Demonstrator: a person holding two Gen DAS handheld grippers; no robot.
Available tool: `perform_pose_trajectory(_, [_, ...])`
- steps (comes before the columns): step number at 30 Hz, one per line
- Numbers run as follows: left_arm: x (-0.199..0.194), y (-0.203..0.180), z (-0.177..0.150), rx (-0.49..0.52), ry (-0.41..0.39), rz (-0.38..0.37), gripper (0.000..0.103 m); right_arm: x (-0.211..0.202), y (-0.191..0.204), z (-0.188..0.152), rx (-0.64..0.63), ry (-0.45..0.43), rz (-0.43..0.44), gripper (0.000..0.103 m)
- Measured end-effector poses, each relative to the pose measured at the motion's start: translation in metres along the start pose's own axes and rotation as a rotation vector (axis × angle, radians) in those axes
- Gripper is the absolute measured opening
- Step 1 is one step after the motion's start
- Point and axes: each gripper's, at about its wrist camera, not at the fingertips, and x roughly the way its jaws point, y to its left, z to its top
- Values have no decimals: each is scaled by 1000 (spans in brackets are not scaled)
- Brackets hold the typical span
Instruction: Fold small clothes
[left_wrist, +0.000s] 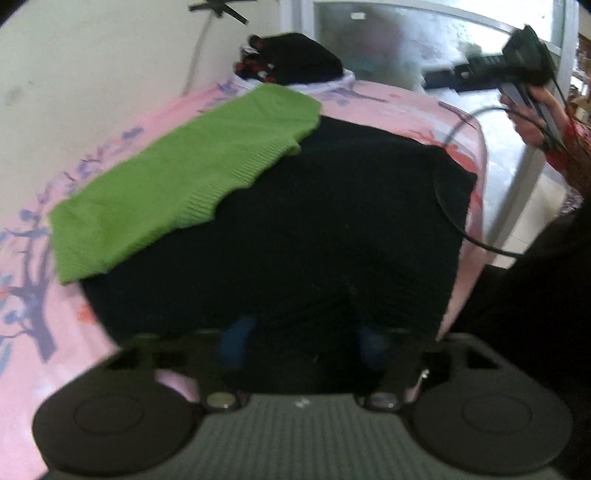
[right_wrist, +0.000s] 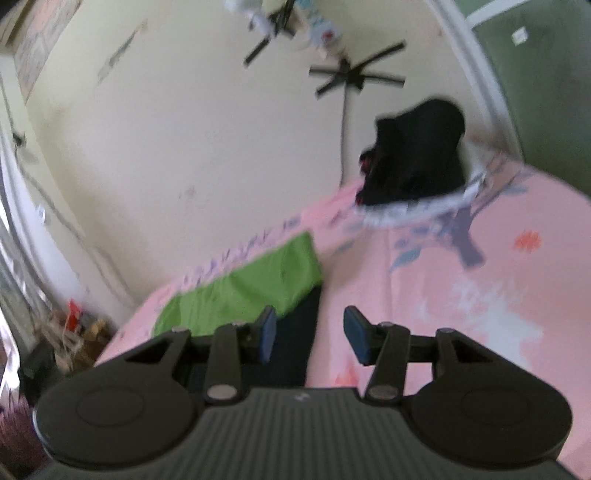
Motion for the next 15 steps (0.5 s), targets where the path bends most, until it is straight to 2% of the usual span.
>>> perform_pose_trajectory(2, [-9,5,-4,-46,-37,20,15,6,7,-14,-38,74,-2,46])
perform_pose_trajectory(7, [-45,28,-24,-251,-174,36,14,10,22,-48,-129,276,23,46])
perform_pose_trajectory(10, [-67,32,-41,-367,-287,43,14,9,29,-60,-135,340,63,45])
perform_pose_trajectory(12, [-73,33,-52,-442,-346,41,14,18,31,-65,-141,364,52,43])
perform_pose_trajectory(14, [-74,35,-60,-518,-392,37,14,26,35,-64,-162,362,56,30])
perform_pose_trajectory(15, [-74,36,-62,-549,-409,38,14,31,37,-62,-166,370,60,15])
